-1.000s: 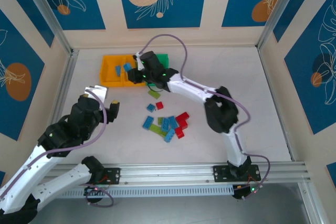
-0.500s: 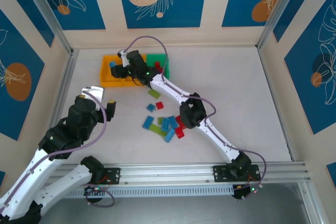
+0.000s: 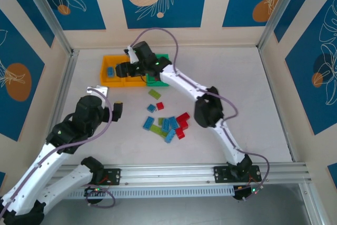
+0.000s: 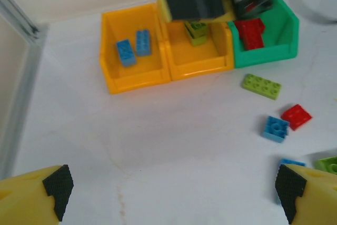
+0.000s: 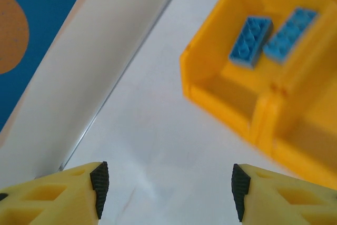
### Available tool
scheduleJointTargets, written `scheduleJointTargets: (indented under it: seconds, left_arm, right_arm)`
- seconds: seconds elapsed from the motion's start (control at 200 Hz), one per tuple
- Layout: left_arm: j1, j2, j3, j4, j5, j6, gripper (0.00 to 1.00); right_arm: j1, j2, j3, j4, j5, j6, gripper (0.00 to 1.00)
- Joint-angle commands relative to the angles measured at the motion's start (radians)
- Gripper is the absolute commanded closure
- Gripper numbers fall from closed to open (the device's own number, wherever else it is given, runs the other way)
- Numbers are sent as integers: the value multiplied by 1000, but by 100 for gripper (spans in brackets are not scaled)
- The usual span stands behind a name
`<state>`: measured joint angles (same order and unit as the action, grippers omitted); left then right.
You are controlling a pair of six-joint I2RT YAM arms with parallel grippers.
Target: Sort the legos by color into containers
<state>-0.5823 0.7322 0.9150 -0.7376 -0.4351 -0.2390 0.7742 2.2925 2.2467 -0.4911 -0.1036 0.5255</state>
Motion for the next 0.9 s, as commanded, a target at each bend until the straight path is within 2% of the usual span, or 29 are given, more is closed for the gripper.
scheduleJointTargets:
  seconds: [0.0,0.145,0.305,0.445,0.59,0.75,0.895]
  left_arm:
    - [10,68,-3,53,118,-233,0]
    - [-1,300,55,78,261,-399,2]
    - [-50,646,241,-19,234,-577,11]
    - [-67,936,435,-45,252,-673,15]
    - [-67,1170,604,-56,205,-737,19]
    - [-64,1336,747,-50,174,-746,20]
    - [-50,1442,839,-84,157,-763,25]
  right_arm:
    - [6,-337,-302,-107,89,18,33]
    - [26,-723,-721,-141,230,55,27]
    - [39,-1053,-1018,-253,328,146,8]
    - [39,-1230,-1130,-414,400,221,2]
    - [31,-1405,-1243,-434,404,253,2]
    - [0,-1512,-1279,-479,460,270,0]
    - [-54,-1512,-1265,-460,484,235,0]
